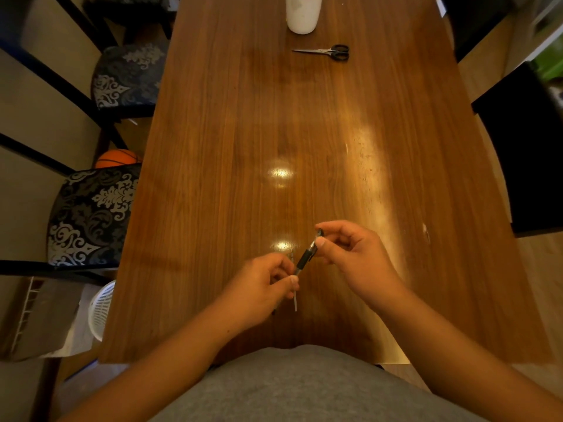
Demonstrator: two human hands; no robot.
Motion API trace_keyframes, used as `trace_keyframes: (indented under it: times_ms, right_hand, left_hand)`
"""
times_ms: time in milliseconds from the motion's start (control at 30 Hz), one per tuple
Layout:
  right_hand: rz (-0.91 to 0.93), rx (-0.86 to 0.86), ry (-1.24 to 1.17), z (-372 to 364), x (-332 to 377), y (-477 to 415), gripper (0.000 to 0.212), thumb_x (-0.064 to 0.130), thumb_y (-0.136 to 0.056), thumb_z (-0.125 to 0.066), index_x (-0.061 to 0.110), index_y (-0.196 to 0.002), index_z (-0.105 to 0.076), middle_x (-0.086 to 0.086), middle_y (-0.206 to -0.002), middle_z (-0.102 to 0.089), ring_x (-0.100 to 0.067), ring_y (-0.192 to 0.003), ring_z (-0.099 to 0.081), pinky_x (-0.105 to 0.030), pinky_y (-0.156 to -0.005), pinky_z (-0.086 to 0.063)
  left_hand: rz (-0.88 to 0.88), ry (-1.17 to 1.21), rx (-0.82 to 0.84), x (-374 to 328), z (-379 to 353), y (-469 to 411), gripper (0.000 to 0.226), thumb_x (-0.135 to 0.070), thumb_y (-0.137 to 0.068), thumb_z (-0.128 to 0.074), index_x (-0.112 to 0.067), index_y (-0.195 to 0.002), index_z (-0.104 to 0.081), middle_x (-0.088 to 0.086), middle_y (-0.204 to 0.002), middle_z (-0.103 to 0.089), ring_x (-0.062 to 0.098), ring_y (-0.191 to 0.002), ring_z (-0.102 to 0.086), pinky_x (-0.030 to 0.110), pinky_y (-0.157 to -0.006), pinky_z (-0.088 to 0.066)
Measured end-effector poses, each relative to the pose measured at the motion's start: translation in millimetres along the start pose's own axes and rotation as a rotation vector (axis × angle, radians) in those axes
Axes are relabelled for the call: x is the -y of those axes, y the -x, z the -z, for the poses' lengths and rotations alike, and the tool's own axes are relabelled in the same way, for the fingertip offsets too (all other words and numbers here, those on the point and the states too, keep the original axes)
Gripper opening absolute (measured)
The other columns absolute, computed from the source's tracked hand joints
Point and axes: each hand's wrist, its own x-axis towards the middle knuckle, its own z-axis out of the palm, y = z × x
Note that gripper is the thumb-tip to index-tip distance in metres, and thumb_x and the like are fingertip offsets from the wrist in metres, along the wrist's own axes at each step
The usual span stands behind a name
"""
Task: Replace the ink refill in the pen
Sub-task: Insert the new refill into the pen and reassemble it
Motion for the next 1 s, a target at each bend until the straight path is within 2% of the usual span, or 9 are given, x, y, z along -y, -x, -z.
trace_keyframes:
  times_ms: [100,167,267,333,400,500,700,900,1000]
  right_hand:
    - [-0.120,-0.003,0.273,5,-32,3,0.039,0.020,-0.086,-0.070,0.027,-0.122,-0.060,0.008,-0.098,-0.069,-0.002,-0.088,-0.065,-0.011,-0.067,-0.049]
    - [-0.166,0.012,0.545,16,-55,6,0.049,0.034,-0.087,-0.068,0.029,-0.133,-0.053,0.010,-0.116,-0.064,-0.005,-0.106,-0.060,-0.011,-0.078,-0.047]
    - [-0.178,0.074,0.947,35,-89,14,0.061,0.048,-0.088,-0.059,0.030,-0.143,-0.039,0.003,-0.145,-0.046,-0.017,-0.131,-0.044,-0.032,-0.102,-0.042]
    - [-0.165,0.114,1.123,46,-111,19,0.069,0.055,-0.088,-0.053,0.029,-0.148,-0.031,-0.001,-0.157,-0.030,-0.022,-0.143,-0.028,-0.039,-0.113,-0.033]
    - [-0.176,0.134,1.223,55,-131,24,0.074,0.061,-0.088,-0.046,0.030,-0.151,-0.021,-0.002,-0.163,-0.014,-0.024,-0.148,-0.013,-0.042,-0.118,-0.023]
    - [-0.116,0.118,1.304,62,-153,35,0.076,0.066,-0.089,-0.035,0.032,-0.153,-0.013,-0.003,-0.164,-0.003,-0.024,-0.150,-0.001,-0.044,-0.119,-0.015]
    - [-0.062,0.055,1.334,62,-170,44,0.072,0.066,-0.091,-0.027,0.031,-0.152,-0.012,-0.003,-0.164,-0.005,-0.018,-0.148,0.007,-0.043,-0.118,-0.007]
    - [-0.076,0.050,1.320,62,-171,43,0.071,0.065,-0.091,-0.030,0.031,-0.152,-0.016,-0.004,-0.163,-0.009,-0.021,-0.150,0.000,-0.044,-0.119,-0.011]
    - [-0.073,0.046,1.314,62,-171,43,0.071,0.064,-0.091,-0.032,0.030,-0.152,-0.018,-0.004,-0.163,-0.010,-0.023,-0.150,-0.003,-0.045,-0.119,-0.012]
  left_hand:
    - [0.117,-0.005,-0.029,21,0,-1,0.017,-0.012,-0.091,-0.061,-0.027,-0.087,-0.058,0.004,-0.085,-0.072,0.009,-0.070,-0.070,0.034,-0.066,-0.057]
    - [0.182,-0.033,-0.057,36,4,-1,0.017,-0.011,-0.091,-0.061,-0.027,-0.088,-0.057,0.004,-0.085,-0.071,0.011,-0.075,-0.070,0.034,-0.067,-0.057]
    - [0.257,-0.135,-0.088,59,9,-1,0.020,-0.013,-0.090,-0.063,-0.030,-0.087,-0.054,0.001,-0.082,-0.070,0.014,-0.080,-0.071,0.032,-0.064,-0.057]
    - [0.283,-0.190,-0.116,72,10,-2,0.021,-0.016,-0.090,-0.063,-0.034,-0.085,-0.053,0.000,-0.079,-0.070,0.011,-0.078,-0.071,0.028,-0.059,-0.053]
    - [0.293,-0.236,-0.148,82,9,-4,0.021,-0.019,-0.090,-0.063,-0.035,-0.083,-0.052,-0.001,-0.076,-0.070,0.010,-0.073,-0.070,0.025,-0.054,-0.050]
    - [0.287,-0.333,-0.192,92,5,-9,0.018,-0.023,-0.089,-0.062,-0.034,-0.080,-0.053,0.001,-0.071,-0.069,0.012,-0.065,-0.068,0.025,-0.049,-0.049]
    - [0.280,-0.464,-0.210,101,-1,-13,0.010,-0.024,-0.088,-0.062,-0.026,-0.080,-0.056,0.000,-0.067,-0.065,0.013,-0.056,-0.062,0.026,-0.045,-0.046]
    - [0.261,-0.630,-0.219,99,-7,-18,0.010,-0.030,-0.087,-0.060,-0.021,-0.082,-0.059,0.000,-0.069,-0.065,0.018,-0.061,-0.063,0.035,-0.054,-0.053]
    - [0.230,-0.715,-0.206,96,-10,-22,0.014,-0.033,-0.088,-0.058,-0.021,-0.081,-0.059,-0.003,-0.066,-0.062,0.015,-0.059,-0.060,0.033,-0.052,-0.051]
